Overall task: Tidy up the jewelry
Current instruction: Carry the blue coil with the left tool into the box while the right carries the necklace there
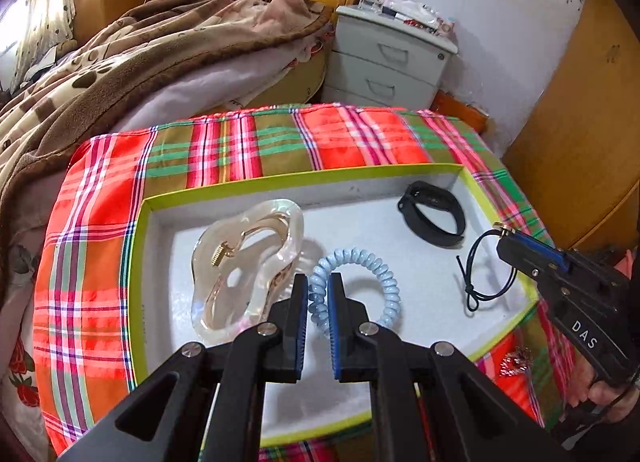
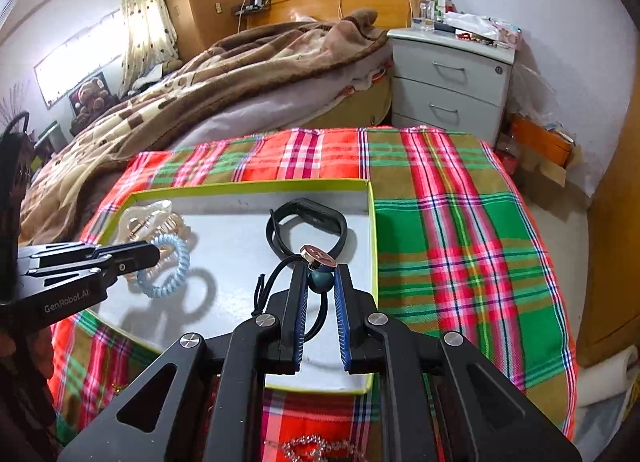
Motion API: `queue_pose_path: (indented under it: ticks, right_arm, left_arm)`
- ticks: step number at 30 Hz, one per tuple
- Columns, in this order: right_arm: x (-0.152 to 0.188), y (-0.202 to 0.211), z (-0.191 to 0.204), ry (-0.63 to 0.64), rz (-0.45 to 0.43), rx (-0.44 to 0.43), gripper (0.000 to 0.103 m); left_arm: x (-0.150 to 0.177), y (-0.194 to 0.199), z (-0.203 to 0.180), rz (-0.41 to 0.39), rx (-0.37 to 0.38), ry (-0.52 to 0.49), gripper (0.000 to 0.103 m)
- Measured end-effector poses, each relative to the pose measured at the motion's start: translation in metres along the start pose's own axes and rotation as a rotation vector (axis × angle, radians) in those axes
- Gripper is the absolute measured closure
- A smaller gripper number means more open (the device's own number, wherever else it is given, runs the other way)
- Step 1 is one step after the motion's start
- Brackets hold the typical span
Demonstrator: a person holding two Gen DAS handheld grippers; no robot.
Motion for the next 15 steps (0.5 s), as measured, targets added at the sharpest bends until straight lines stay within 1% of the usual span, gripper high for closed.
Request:
queue_pose_path:
  ticks: [11,15]
  right_arm:
    - [-0.002,-0.016,-0.006,-0.009,0.037,0.019,0.089]
    - [-0.001,-0.02,-0.006,-0.004,0.048,0.03,0.089]
  left_arm:
    - [-0.007,-0.017,0.008,0.015,-0.036,0.012,0.093]
    - [-0.012,-0.023,0.012,0.015,-0.063,0.017,0.093]
Point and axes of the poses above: each gripper's, at about its wrist camera, not at the fingertips, and y roughly against the way its jaws point, z to its left, x to its underside, the point moved 6 cm from there along -y, roughly the way its jaws point, and after that the axes turned 14 degrees about -x, right-handed, at the moved point
